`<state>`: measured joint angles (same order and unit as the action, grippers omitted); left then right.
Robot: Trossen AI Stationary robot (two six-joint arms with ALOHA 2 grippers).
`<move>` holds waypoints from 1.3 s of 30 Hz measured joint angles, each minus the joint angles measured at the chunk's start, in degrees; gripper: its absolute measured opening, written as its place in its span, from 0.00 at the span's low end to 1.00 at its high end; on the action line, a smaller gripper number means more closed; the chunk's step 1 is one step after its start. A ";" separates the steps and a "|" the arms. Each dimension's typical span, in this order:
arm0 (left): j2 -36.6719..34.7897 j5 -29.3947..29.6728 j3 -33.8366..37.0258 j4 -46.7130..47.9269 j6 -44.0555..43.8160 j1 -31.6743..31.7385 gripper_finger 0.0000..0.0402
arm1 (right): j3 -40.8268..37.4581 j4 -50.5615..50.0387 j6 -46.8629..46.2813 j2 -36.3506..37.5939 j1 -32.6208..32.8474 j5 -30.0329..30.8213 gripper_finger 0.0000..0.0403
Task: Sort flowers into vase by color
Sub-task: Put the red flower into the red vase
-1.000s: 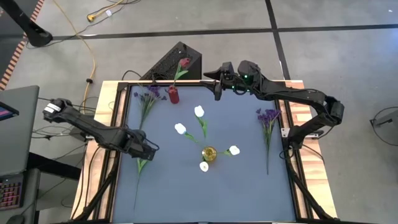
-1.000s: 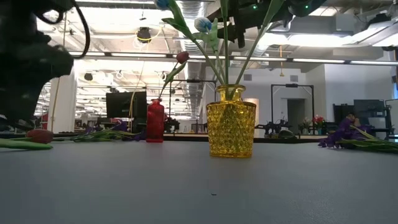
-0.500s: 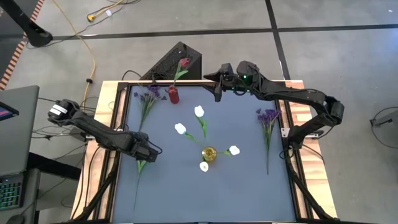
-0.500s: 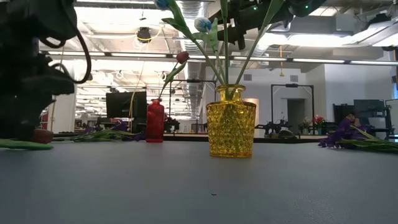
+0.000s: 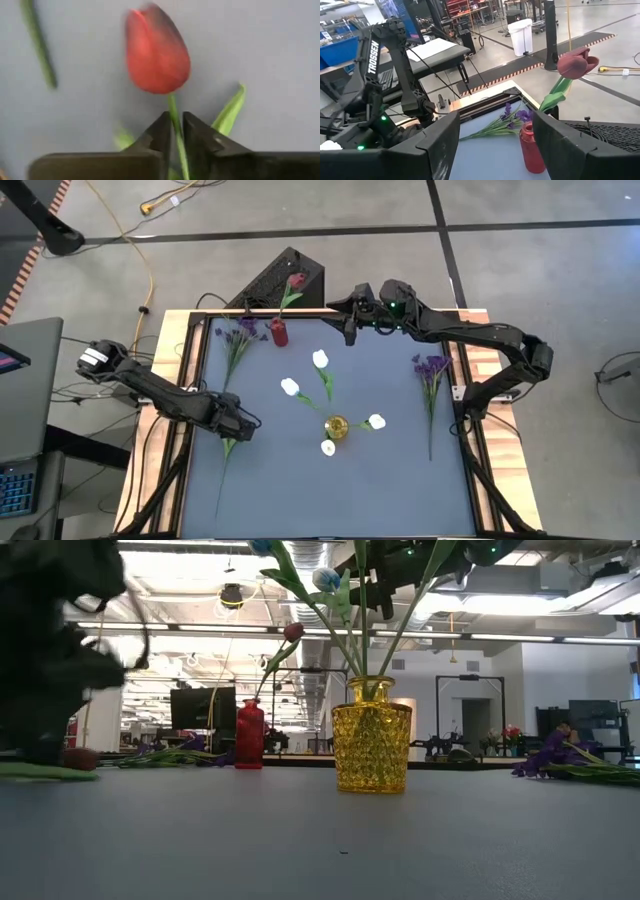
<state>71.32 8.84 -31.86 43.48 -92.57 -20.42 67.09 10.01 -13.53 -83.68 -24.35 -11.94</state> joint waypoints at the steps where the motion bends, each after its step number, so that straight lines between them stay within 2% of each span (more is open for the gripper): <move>1: -0.33 1.53 -1.22 0.56 0.41 0.24 0.04 | 0.00 -0.21 -0.04 0.00 -0.01 0.00 0.69; 6: -3.27 10.35 -7.61 2.70 7.71 3.89 0.01 | 0.00 -2.16 -0.08 0.00 0.01 -0.17 0.69; 11: -8.48 20.84 -14.74 4.56 21.96 10.88 0.00 | 0.00 -2.83 -0.08 0.00 0.01 -0.24 0.69; 15: -13.84 32.23 -20.73 3.70 35.05 16.51 0.00 | 0.00 -2.86 -0.60 0.00 0.31 -0.23 0.69; 19: -19.02 40.37 -24.84 -4.65 50.30 21.51 0.00 | 0.00 -3.11 -2.80 0.00 0.87 -0.24 0.69; 21: -21.14 41.49 -25.11 -13.03 60.59 24.26 0.00 | 0.00 -3.79 -2.99 0.00 1.47 -0.24 0.69; 24: -22.21 36.72 -24.04 -27.73 76.46 29.73 0.00 | 0.00 -4.61 -2.99 0.00 2.55 -0.23 0.69; 28: -20.57 23.00 -23.44 -41.55 90.97 39.54 0.00 | 0.00 -5.42 -2.99 0.00 3.66 -0.24 0.69; 33: -17.75 13.68 -23.42 -48.99 94.21 51.53 0.00 | 0.00 -5.40 -3.78 0.00 4.74 -0.20 0.69; 39: -13.07 -0.13 -23.41 -53.85 88.77 61.12 0.00 | 0.00 -6.44 -5.94 0.00 6.15 -0.23 0.69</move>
<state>58.25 8.71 -55.27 -10.37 -3.79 40.70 67.09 3.58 -19.47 -83.68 -18.20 -12.17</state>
